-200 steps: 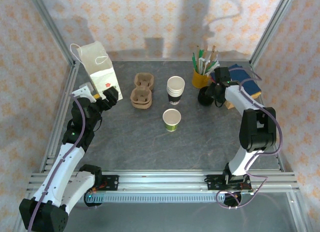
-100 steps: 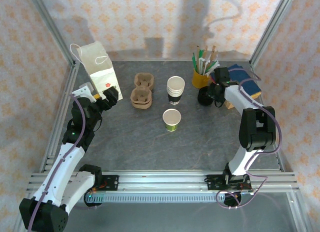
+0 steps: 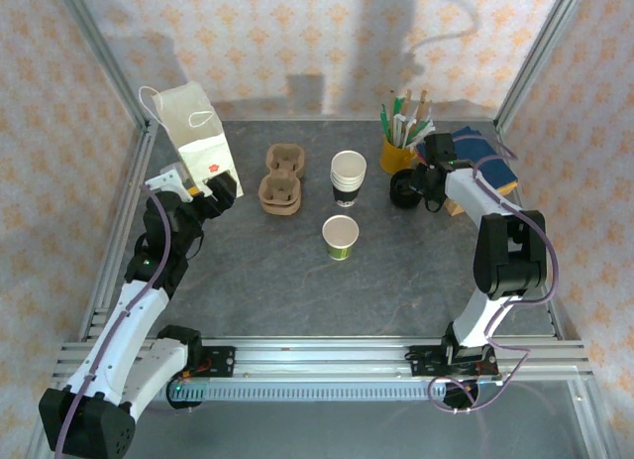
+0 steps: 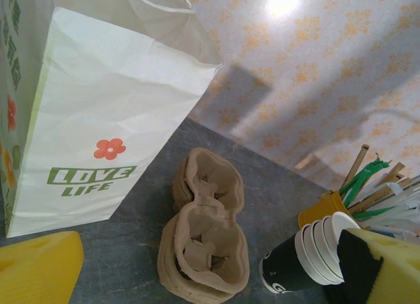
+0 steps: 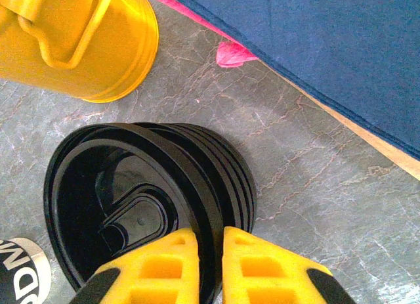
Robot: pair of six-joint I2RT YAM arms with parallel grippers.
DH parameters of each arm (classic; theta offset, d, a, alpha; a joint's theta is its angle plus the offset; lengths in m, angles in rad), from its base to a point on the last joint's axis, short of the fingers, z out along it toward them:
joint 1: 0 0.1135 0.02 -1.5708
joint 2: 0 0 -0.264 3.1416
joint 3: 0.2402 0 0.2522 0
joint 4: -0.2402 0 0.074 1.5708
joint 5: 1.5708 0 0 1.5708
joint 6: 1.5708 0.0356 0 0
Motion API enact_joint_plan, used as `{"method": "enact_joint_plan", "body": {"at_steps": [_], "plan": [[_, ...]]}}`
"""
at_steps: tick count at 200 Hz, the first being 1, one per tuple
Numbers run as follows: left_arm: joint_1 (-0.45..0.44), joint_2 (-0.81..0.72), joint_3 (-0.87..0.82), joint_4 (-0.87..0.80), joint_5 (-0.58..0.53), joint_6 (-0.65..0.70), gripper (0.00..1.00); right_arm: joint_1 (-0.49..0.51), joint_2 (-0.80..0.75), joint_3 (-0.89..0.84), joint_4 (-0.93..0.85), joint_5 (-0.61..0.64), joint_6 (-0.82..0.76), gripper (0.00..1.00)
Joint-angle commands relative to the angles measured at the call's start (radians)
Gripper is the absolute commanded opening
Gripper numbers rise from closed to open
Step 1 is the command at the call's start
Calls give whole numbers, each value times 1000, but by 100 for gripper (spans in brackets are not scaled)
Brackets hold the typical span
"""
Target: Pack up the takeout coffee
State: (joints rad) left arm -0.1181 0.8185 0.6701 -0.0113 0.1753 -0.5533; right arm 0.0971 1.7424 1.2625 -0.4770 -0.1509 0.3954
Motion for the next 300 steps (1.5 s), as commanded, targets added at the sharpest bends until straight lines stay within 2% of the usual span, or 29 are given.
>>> {"method": "enact_joint_plan", "body": {"at_steps": [1,68,126,161,189,221,260,282,300], "plan": [[-6,0,-1,29,27,-15,99,-4,-17,22,-4,8,-6,11],[-8,-17,1,19,32,-10,99,-4,-109,-11,-12,-1,-9,9],[-10,-28,17,3,48,-3,99,-4,-222,-27,-27,-89,0,9],[-14,-13,57,-15,111,2,96,-4,-326,-68,-29,-202,-8,9],[-27,14,96,6,214,-49,96,9,-405,-101,-38,-255,-4,8],[-88,84,149,47,302,-124,88,91,-452,-122,-30,-292,27,9],[-220,217,229,68,371,-164,87,225,-480,-118,-7,-306,82,9],[-268,282,232,175,476,-243,87,279,-485,-107,21,-315,89,9],[-311,327,244,227,510,-270,87,305,-486,-103,49,-342,89,9]]}}
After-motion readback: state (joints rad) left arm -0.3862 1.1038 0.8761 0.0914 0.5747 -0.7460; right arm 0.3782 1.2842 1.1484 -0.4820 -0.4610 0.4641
